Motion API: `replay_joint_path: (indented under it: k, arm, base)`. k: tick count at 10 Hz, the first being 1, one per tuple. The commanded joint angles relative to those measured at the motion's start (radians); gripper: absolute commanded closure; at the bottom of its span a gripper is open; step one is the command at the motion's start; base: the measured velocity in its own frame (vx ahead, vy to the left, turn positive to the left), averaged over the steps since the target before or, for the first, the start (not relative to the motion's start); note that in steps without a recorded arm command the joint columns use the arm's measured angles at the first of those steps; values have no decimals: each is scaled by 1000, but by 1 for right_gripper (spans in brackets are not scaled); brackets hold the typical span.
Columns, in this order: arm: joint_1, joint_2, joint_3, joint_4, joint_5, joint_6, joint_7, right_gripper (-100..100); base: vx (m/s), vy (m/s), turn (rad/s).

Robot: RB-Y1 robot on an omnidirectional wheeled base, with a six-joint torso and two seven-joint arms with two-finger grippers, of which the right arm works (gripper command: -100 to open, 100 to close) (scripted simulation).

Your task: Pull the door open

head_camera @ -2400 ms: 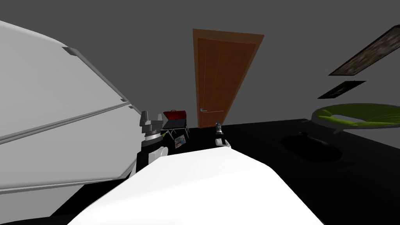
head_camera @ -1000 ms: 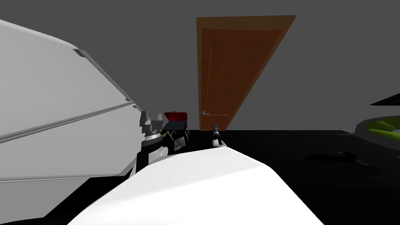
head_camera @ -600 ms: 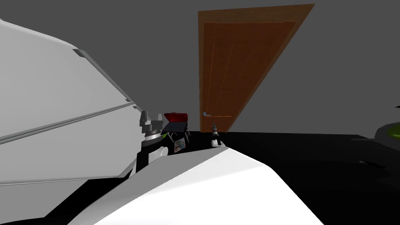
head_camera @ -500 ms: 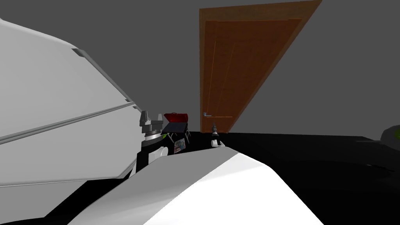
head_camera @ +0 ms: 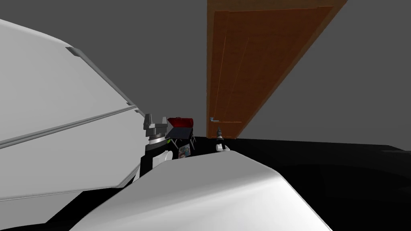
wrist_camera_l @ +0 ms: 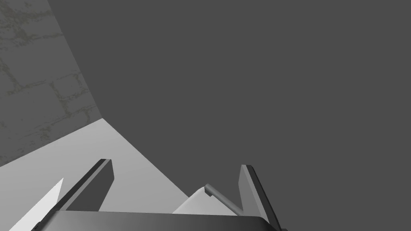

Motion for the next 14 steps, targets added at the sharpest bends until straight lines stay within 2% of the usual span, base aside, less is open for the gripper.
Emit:
replay_joint_path:
  k: [1,4,5,6,9,14]
  arm:
    - [-9,6,-1,17,-2,-1,1,-100]
    - [-23,19,-3,50,-4,-6,2,-100]
    - [-20,17,-3,38,-4,-1,4,-100]
    - [-21,5,-3,40,-5,0,4,-100]
    - [-21,-13,-3,41,-7,2,4,-100]
    - [-21,-73,-4,43,-13,5,4,-100]
  base:
    - [201,27,30]
    - [218,51,27]
    - [103,29,4]
    - [-70,-18,16]
    - [-187,-64,14]
    - [-214,-28,30]
